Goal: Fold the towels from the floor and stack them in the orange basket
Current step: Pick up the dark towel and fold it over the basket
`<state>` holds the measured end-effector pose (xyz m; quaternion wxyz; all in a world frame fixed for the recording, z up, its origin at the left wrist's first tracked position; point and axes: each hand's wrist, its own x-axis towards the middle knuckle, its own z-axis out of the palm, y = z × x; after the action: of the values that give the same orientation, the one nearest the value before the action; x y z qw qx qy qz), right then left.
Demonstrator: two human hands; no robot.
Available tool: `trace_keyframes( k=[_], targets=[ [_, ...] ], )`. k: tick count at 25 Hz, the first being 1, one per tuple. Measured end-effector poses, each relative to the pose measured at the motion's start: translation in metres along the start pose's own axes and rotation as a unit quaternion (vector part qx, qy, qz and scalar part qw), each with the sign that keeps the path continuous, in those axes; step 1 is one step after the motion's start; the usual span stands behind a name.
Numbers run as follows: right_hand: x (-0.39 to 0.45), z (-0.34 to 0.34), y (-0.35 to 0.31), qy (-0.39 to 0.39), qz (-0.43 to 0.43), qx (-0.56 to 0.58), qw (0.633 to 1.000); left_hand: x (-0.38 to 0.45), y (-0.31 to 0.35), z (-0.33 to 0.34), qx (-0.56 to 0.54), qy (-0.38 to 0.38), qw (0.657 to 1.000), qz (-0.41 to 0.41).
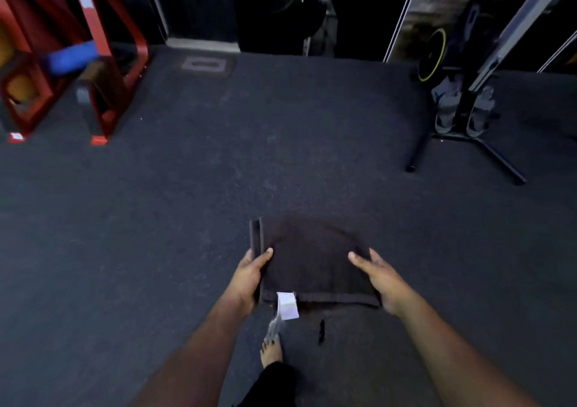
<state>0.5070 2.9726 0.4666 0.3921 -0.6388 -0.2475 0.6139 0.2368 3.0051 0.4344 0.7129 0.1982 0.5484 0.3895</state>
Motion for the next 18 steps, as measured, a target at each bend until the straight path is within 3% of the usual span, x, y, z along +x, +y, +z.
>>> trace_keyframes(
  k=[3, 6, 8, 12, 18],
  targets=[
    [0.061, 0.001, 0.043, 0.039, 0.042, -0.076, 0.995, 0.06, -0.03, -0.012, 0.149, 0.056, 0.987, -0.014],
    [0.114, 0.0, 0.098, 0.072, 0.097, -0.102, 0.987, 0.116, -0.08, -0.035, 0.301, 0.124, 0.946, -0.016],
    [0.159, -0.006, 0.141, 0.078, 0.109, -0.156, 0.979, 0.165, -0.127, -0.055, 0.35, 0.125, 0.927, -0.049],
    [0.263, -0.023, 0.22, 0.046, 0.122, -0.244, 0.961, 0.268, -0.213, -0.079, 0.379, 0.125, 0.912, -0.098],
    [0.397, -0.048, 0.316, 0.059, -0.016, -0.248, 0.967, 0.399, -0.295, -0.1, 0.289, 0.122, 0.948, 0.057]
  ],
)
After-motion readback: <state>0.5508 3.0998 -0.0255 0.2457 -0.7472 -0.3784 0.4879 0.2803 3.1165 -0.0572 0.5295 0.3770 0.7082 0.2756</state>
